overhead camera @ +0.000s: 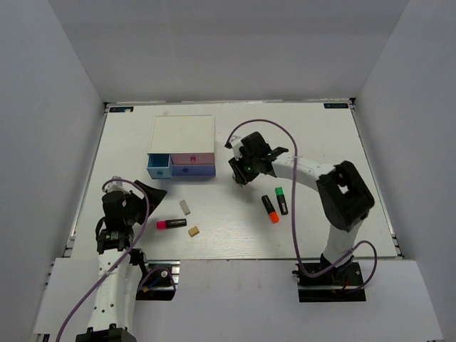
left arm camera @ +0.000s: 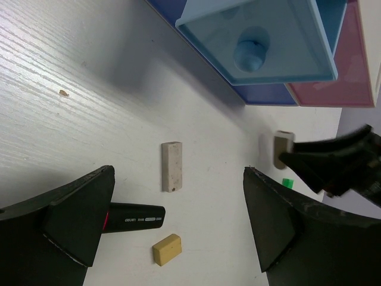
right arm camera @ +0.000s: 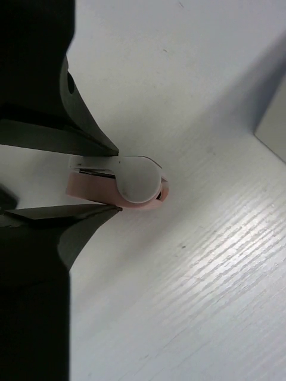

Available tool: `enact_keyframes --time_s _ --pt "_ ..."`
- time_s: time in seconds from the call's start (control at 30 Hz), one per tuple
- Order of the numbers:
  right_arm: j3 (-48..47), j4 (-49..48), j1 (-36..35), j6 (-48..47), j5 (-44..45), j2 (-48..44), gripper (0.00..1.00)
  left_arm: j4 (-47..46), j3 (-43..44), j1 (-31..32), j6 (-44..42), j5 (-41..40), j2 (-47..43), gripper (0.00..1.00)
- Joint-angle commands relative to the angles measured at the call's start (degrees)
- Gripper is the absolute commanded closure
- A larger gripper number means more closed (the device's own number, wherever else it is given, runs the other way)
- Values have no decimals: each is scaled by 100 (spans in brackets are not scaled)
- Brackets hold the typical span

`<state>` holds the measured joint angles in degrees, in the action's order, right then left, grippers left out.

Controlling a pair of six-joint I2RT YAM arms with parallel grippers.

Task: Sort the stationery into containers
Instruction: Pick up the stapler from the center of the board.

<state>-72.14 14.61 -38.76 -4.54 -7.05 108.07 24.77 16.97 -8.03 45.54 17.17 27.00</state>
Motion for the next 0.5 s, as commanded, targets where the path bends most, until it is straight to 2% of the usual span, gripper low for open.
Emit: enact_keyframes --time_s 0.0,0.17,0.27,0.3,0.43,0.47 --pt "357 -623 36 -617 -313 -1266 81 -157 -10 21 16 15 -2 1" --pt "684 -977 18 -1364 -911 -2060 84 -210 -115 21 16 15 -2 1" --pt "544 -1136 0 -1918 -1561 -2115 84 -263 -115 21 69 15 -2 1" --pt "473 -1162 -26 -2111 -2024 -2089 84 -263 -115 21 69 67 -2 1" --pt "-413 -1119 -237 -2464 -2819 -1571 84 -263 -115 21 69 67 -2 1" --pt "-920 -1101 -289 -2473 -2924 -1222 83 -263 -115 21 69 67 -2 1"
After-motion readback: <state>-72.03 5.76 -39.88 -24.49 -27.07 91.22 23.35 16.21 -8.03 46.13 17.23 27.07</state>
